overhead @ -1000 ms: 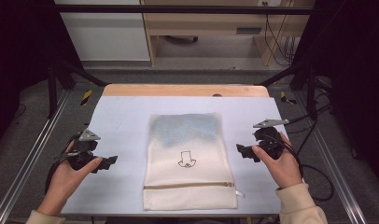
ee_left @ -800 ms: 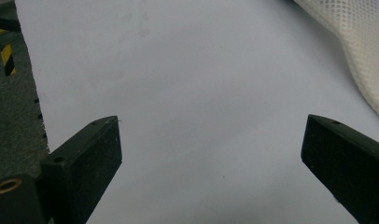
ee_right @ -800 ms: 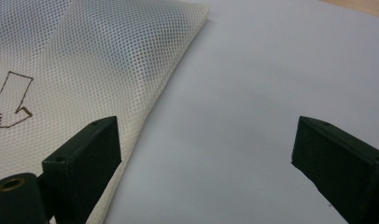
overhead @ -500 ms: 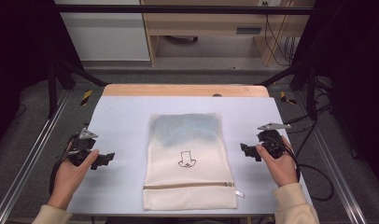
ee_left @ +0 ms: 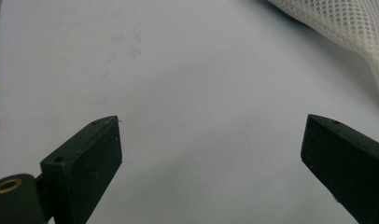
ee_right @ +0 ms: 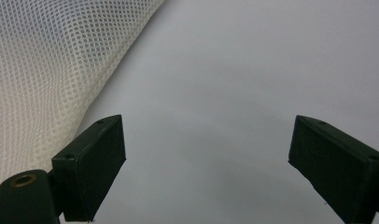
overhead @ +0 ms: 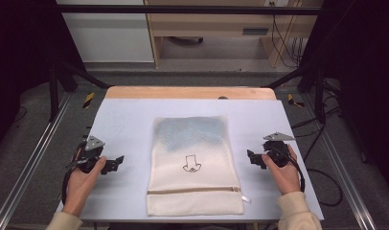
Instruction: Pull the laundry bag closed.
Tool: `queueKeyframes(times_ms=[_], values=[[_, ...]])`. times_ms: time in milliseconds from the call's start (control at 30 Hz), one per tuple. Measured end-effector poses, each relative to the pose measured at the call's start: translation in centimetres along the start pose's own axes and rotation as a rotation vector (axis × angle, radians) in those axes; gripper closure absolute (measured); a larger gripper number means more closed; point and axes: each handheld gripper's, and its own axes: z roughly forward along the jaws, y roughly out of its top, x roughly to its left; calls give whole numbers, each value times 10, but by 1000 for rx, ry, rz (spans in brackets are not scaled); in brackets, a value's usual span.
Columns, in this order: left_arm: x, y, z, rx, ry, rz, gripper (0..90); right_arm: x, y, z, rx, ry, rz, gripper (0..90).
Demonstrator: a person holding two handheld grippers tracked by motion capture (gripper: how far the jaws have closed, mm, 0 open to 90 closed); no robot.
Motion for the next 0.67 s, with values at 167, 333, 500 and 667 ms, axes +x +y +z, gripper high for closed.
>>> queueKeyframes(times_ms=[167,333,500,667], values=[[-3,-1,2,-48,-6,4,46,3,-5,3,-42,-8,-4,116],[-2,-6,6,-62,-7,-6,45,5,-10,5,-70,-25,-12,120],[-3,-13,10,-61,-15,-8,44,6,-18,7,-92,-18,8,120],[-4,-16,13,-54,-16,-7,42,6,-22,8,-80,-24,12,115]])
